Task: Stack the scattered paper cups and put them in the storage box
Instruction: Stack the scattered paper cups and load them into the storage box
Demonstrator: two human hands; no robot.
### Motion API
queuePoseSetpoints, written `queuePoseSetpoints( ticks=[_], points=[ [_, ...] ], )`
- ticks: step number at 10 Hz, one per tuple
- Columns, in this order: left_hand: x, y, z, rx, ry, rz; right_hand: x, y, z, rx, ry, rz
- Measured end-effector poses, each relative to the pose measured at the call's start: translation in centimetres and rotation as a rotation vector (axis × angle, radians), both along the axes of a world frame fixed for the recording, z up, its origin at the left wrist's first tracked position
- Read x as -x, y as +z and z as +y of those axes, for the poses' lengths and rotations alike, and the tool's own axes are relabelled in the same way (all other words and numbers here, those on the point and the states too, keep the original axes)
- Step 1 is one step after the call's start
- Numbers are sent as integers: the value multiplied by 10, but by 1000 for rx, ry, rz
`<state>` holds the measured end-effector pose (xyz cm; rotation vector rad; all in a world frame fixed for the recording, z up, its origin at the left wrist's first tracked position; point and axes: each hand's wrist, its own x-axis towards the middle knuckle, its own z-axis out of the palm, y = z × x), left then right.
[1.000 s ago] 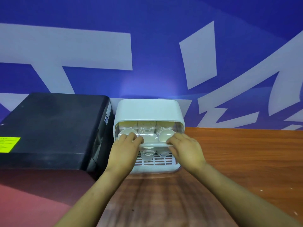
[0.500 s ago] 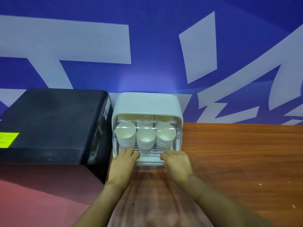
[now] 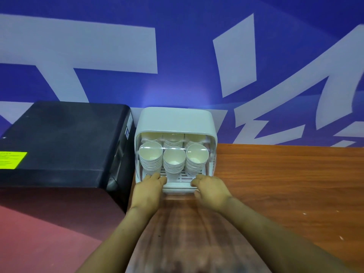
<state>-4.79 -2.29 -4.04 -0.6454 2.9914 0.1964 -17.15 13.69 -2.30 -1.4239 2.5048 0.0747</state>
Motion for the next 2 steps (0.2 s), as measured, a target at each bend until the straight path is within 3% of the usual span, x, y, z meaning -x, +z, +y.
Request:
queuePoseSetpoints(
  ticks=[2],
  points=[
    [10,51,1,-97,-115,-396,2,50,7,-172,-31,-290]
  ],
)
